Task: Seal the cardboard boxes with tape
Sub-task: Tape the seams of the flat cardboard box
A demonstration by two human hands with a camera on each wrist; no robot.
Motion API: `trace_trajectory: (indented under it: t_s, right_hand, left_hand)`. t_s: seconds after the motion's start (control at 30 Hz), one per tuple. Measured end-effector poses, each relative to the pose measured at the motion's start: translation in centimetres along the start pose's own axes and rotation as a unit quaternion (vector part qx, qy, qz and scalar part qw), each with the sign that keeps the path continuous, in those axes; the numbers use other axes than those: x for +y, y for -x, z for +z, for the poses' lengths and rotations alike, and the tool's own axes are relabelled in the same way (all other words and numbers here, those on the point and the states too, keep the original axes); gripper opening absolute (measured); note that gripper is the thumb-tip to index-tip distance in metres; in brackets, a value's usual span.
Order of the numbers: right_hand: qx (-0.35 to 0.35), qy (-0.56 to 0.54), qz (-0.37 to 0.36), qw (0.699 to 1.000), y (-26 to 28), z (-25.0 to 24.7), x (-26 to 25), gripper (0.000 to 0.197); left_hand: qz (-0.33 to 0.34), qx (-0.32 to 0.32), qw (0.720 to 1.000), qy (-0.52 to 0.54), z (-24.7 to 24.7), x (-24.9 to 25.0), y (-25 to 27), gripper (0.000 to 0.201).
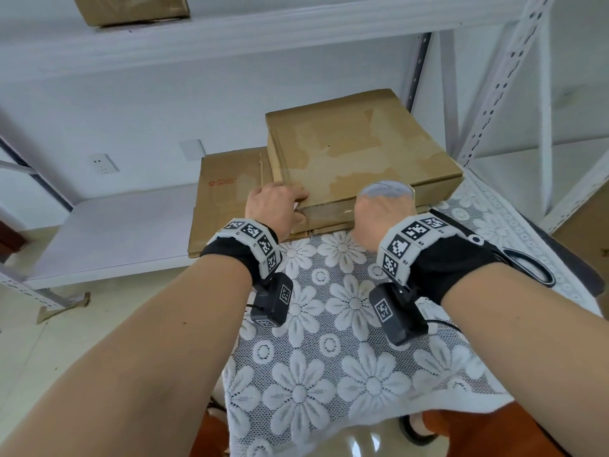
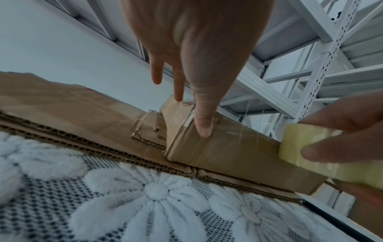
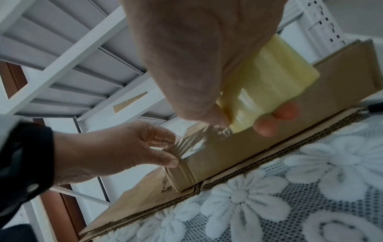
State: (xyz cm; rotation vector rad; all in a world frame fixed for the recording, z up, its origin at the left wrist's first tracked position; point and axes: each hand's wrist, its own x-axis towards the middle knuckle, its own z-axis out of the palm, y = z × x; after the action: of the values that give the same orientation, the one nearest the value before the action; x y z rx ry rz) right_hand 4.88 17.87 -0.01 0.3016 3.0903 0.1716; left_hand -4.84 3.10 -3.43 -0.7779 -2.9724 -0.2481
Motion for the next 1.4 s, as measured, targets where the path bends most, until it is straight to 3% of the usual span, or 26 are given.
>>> trace_trajectory:
  t_s: [0.33,0.57,0.77,1.0,1.27,1.4]
  right_hand:
    - [0.043,0.04,0.031,0.998,-0.7,1.8,-0.2,0.041]
    - [0.04,0.002,0.04,0.998,-1.7,1.4,-0.1,0.016]
    - [0.028,-0.014,0.066,0.997,-2.3,0.5,-0.1,0.022]
    - [-0.01,-0.068,0.089,0.994,-3.3,-0.3,-0.5,0.019]
    - [0.006,-0.066,0.073,0.995,-3.4,-0.2,-0.2,0.02]
    - [0.012,-0.061,0.069,0.996,-3.3,0.0,-0.1,0.022]
  left_hand:
    - [-0.003,-0.003,1.0,0.007,0.1,-0.2,0.0,0.051]
    - [0.011,0.008,1.0,-0.005,0.4,-0.3,-0.1,0.047]
    - [0.018,0.005,1.0,-0.008,0.4,-0.3,-0.4,0.051]
    - [0.045,0.022,0.998,0.034,0.6,-0.2,-0.1,0.036]
    - [0.022,-0.025,0.999,0.012,0.2,0.2,-0.8,0.041]
    - [0.045,-0.029,0.997,-0.057,0.3,1.3,-0.8,0.064]
